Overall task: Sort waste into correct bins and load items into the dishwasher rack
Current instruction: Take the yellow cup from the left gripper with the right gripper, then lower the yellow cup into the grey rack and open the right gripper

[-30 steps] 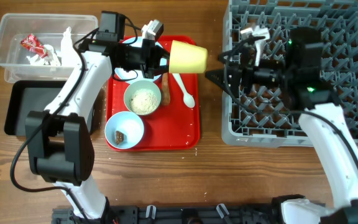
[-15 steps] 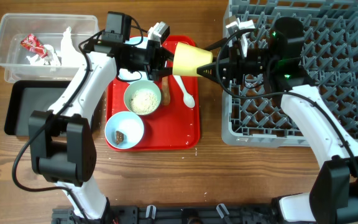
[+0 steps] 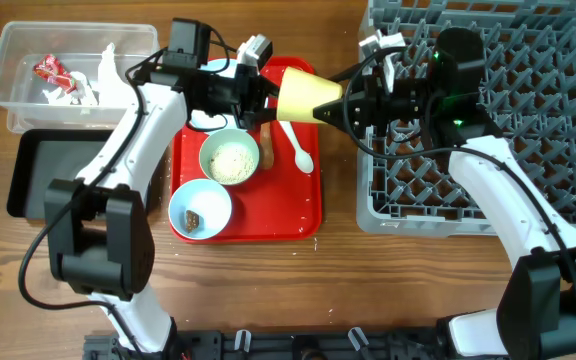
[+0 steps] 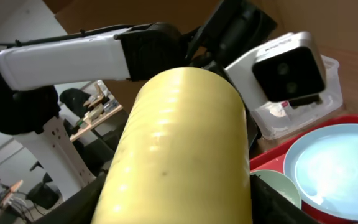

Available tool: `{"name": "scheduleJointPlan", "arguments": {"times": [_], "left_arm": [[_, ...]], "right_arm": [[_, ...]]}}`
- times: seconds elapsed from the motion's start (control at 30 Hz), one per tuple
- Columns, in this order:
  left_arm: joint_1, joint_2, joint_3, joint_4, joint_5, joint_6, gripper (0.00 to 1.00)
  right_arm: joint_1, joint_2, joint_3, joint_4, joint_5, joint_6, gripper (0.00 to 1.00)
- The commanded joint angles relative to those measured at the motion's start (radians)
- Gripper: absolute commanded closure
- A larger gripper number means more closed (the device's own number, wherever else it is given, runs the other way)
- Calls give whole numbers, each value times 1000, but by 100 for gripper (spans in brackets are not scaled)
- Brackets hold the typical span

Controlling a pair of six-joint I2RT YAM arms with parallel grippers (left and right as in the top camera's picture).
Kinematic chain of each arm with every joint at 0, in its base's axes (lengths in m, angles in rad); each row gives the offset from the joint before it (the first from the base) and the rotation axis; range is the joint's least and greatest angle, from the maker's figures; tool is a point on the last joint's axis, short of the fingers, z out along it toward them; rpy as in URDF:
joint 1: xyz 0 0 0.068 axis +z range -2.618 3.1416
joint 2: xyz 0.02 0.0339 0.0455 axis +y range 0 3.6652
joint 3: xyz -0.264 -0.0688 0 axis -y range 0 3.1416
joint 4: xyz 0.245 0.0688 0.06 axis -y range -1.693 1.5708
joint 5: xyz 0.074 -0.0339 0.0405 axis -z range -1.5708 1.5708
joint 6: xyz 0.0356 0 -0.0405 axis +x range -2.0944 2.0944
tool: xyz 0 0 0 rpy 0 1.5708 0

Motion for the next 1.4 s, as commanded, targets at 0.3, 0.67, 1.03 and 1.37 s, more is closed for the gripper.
{"name": "scheduleJointPlan", "arguments": {"times": [0.3, 0.67, 1.03, 1.37], "left_arm": [[-5, -19, 10, 0, 14, -2, 76], [-5, -19, 10, 0, -29, 1, 79], [-5, -19, 10, -148, -680, 5, 77], [-5, -19, 10, -264, -1165, 5, 75]], "right_arm": [[-32, 13, 15, 88, -118, 54, 49], [-235, 13, 16, 142, -103, 176, 57], [-342, -68, 20, -344, 483, -54, 54], [-341, -344, 46, -1019, 1051, -116, 55]]}}
